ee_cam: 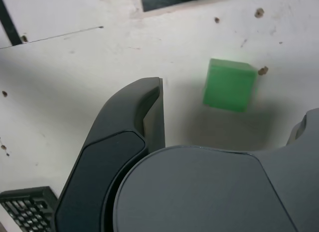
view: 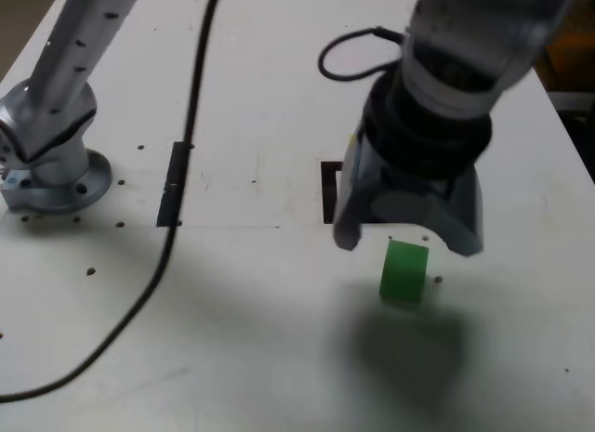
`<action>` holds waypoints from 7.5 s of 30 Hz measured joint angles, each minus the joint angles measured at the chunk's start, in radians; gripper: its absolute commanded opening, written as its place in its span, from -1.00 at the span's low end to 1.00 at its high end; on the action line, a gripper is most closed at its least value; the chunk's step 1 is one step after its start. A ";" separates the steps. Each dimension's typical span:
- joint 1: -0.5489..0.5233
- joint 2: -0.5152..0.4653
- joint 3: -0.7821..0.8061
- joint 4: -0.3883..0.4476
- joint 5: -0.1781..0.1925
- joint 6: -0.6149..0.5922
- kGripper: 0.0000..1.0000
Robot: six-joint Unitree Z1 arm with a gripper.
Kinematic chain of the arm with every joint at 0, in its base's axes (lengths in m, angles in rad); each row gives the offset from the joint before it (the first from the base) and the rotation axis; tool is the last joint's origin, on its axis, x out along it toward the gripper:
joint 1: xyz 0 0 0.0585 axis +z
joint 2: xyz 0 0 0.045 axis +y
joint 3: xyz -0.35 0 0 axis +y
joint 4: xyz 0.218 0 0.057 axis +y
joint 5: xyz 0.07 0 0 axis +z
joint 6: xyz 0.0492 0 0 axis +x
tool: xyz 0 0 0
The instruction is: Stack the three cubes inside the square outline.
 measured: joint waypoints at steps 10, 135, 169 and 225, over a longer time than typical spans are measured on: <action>-0.006 0.127 -0.028 0.001 -0.002 0.099 0.99; 0.248 -0.149 0.199 0.002 0.141 0.198 -0.25; 0.248 -0.119 0.196 -0.023 0.108 0.206 0.25; 0.307 -0.779 1.196 -0.405 -0.006 0.208 0.99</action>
